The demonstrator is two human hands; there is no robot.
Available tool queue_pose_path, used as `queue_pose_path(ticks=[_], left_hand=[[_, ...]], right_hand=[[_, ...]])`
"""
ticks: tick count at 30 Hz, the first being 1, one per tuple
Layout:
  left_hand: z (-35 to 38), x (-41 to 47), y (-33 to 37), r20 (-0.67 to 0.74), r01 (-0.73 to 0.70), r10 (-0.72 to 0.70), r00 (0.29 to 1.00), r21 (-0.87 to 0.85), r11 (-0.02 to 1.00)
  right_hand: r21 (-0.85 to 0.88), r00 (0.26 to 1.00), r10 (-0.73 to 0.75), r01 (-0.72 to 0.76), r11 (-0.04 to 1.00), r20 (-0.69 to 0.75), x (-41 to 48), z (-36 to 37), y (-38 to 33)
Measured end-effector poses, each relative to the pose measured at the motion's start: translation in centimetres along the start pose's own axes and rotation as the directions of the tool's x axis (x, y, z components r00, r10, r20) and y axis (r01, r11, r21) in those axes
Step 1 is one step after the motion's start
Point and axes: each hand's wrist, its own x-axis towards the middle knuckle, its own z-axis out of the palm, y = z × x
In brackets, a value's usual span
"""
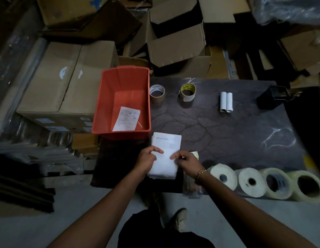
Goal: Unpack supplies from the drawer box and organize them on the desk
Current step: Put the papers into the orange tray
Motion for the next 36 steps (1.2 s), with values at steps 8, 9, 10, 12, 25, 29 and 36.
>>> queue_pose_path(ticks=[8, 9, 10, 12, 25, 29, 36], left_hand=[[-2.3, -2.1, 1.2, 0.015, -0.387, 0.429, 0.903, 0.464, 0.797], [-2.2, -2.4, 0.8, 0.015, -0.397, 0.454, 0.891, 0.512, 0.762], [-2.2, -2.6, 0.2, 0.011, -0.399, 0.472, 0.881, 0.552, 0.732], [-2.0, -3.0, -1.0, -0.004, -0.400, 0.506, 0.862, 0.607, 0.687], [-0.8, -1.6, -4.0, 0.069, -0.332, 0.381, 0.922, 0.648, 0.686], [-2.5, -1.4, -0.9, 0.006, -0.417, 0.484, 0.875, 0.517, 0.748], [-10.1, 2.5, 8.5, -0.273, -0.536, 0.626, 0.730, 0.339, 0.773]], right_hand=[[-0.621, 0.911, -0.407, 0.356, 0.698, 0.065, 0.3, -1.5, -3.1], [-0.655, 0.903, -0.426, 0.357, 0.666, 0.058, 0.0, -1.4, -3.0], [-0.674, 0.893, -0.447, 0.362, 0.644, 0.053, -0.3, -1.3, -2.8], [-0.696, 0.881, -0.470, 0.370, 0.615, 0.053, -0.8, -1.0, -2.3], [-0.593, 0.971, -0.220, 0.230, 0.772, 0.090, 0.1, 1.6, 1.4], [-0.358, 0.951, -0.304, 0.264, 0.896, -0.059, 1.0, 0.2, -2.6], [-0.213, 0.869, -0.463, 0.426, 0.880, -0.173, 6.8, 0.5, -15.0]])
